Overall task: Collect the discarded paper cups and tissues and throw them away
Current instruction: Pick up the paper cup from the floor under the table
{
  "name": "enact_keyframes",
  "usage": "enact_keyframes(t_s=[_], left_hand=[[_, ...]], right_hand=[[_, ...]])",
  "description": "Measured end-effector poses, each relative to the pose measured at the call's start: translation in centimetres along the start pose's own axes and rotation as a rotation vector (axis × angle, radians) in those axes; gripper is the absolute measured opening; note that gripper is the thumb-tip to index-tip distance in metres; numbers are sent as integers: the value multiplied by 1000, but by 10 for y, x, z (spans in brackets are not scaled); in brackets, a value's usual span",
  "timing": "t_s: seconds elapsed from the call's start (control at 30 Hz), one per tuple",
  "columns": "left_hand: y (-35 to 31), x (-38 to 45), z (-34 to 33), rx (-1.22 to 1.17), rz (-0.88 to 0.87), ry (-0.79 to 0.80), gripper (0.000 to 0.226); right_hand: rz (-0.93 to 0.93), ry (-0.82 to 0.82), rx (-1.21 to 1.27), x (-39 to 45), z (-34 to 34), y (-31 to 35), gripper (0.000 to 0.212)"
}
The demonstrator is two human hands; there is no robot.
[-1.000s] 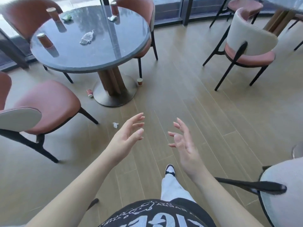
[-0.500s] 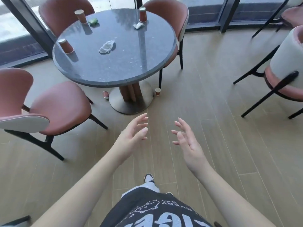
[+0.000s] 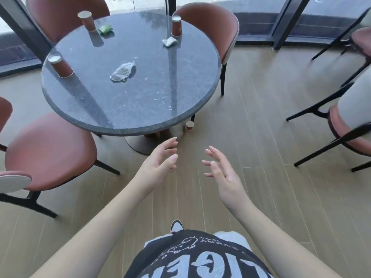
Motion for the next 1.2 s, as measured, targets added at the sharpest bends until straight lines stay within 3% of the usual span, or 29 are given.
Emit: enact_keyframes(t_s=[0.27,0.73,1.2], left_hand=[[-25,89,-50,55,31,99,63],[-118,272,-198,108,43,87,67],[-136,446,-199,74,120,-14,70]], right_hand=[[-27,-21,-5,73,68,-22,44],[-86,-65,34,207,282,-81,55],[-144,16,45,387,314,-125,49]])
Point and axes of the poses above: each hand's wrist, its own x-axis towards the middle knuckle, its own z-axis out of the back of the hand, y = z × x, the point moved 5 cm from there along x, towards the middle knuckle, and after that the axes turned 10 degrees about z, right-handed, at the moved point
